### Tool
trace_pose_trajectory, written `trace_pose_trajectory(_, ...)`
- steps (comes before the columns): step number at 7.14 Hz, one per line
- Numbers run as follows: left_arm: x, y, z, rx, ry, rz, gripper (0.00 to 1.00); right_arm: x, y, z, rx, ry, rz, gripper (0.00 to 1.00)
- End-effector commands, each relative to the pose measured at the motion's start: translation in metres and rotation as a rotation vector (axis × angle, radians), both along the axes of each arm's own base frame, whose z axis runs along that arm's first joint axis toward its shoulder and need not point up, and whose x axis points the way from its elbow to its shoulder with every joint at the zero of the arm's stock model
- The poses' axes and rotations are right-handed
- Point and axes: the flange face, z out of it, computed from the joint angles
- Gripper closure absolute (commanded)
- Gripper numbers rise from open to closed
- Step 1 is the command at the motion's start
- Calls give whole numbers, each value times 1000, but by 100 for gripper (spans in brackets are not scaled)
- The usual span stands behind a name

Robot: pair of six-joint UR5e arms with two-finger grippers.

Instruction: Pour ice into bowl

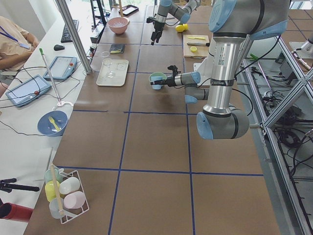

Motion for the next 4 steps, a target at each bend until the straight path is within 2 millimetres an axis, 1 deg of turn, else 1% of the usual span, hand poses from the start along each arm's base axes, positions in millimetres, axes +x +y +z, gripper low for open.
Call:
trace_pose_trajectory(1,15,-5,-31,104,-267,27,100,1,-1,-1,5,-2,0,0)
trace_pose_trajectory(2,8,-4,-41,177,-391,7,100,2,0,-5,19,-28,4,0)
trace_pose_trajectory(3,11,-6,-34,248,-615,28,100,3,-1,-6,25,-36,7,0)
trace_pose_trajectory(4,7,-7,-38,287,-721,0,100,3,-1,-6,26,-37,7,0)
